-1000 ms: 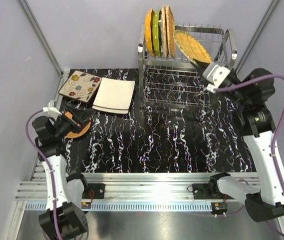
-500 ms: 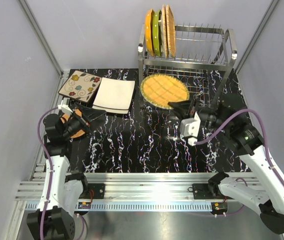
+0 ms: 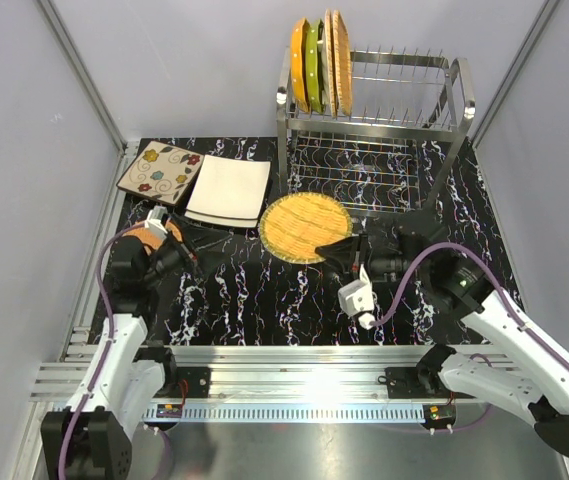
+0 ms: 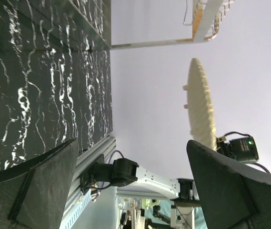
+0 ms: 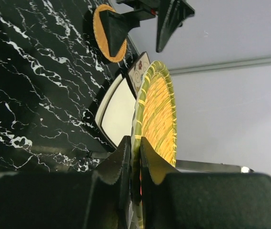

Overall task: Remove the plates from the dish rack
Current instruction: Pass the plate from the right arm to the left

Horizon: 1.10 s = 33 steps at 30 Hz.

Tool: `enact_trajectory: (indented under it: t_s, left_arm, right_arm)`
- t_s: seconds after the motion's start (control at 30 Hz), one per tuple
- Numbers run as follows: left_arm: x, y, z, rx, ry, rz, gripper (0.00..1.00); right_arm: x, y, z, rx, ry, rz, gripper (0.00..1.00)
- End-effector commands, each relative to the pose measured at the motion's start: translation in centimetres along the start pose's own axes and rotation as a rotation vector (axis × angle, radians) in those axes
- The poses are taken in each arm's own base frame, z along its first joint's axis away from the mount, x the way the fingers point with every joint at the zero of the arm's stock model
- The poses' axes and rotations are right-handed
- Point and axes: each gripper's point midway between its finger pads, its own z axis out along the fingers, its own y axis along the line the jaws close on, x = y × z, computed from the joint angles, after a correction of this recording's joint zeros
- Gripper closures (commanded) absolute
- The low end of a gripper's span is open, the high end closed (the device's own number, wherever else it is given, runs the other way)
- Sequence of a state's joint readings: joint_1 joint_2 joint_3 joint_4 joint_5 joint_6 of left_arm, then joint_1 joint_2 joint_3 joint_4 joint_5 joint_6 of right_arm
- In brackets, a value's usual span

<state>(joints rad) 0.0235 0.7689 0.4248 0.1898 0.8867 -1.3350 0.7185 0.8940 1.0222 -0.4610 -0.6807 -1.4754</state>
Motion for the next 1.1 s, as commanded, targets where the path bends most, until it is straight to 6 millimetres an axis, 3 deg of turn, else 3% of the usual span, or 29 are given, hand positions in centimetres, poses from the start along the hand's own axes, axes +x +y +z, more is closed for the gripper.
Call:
enact_trajectory:
  t_s: [0.0, 0.3, 0.5, 0.63, 0.77, 1.07]
  left_arm:
    - [0.6, -1.7, 0.6, 0.074, 0.015, 0.010, 0.01]
    - [2.6, -2.8, 2.1, 0.133, 0.073, 0.007, 0.01]
    - [4.1, -2.3, 3.5, 0.119, 0.137, -0.009, 0.05]
    - [4.5, -1.7, 4.1, 0.106, 0.147, -0.016, 0.30]
    - [4.6, -1.3, 4.3, 0.094, 0.147, -0.016, 0.45]
    - [5.1, -0.5, 4.7, 0.070, 0.182, -0.002, 0.59]
  right_arm:
    - [-1.1, -0.9, 0.9, 0.030, -0.035, -0.134, 1.00]
    - [-1.9, 1.3, 3.3, -0.020, -0.072, -0.141, 1.00]
    - [-1.9, 2.3, 4.9, -0.029, -0.084, -0.159, 1.00]
    - [-1.4, 2.9, 5.7, -0.040, -0.074, -0.158, 1.00]
    - [-0.8, 3.5, 6.1, -0.042, -0.063, -0.155, 1.00]
    - [0.2, 4.3, 6.9, -0.028, -0.045, -0.159, 1.00]
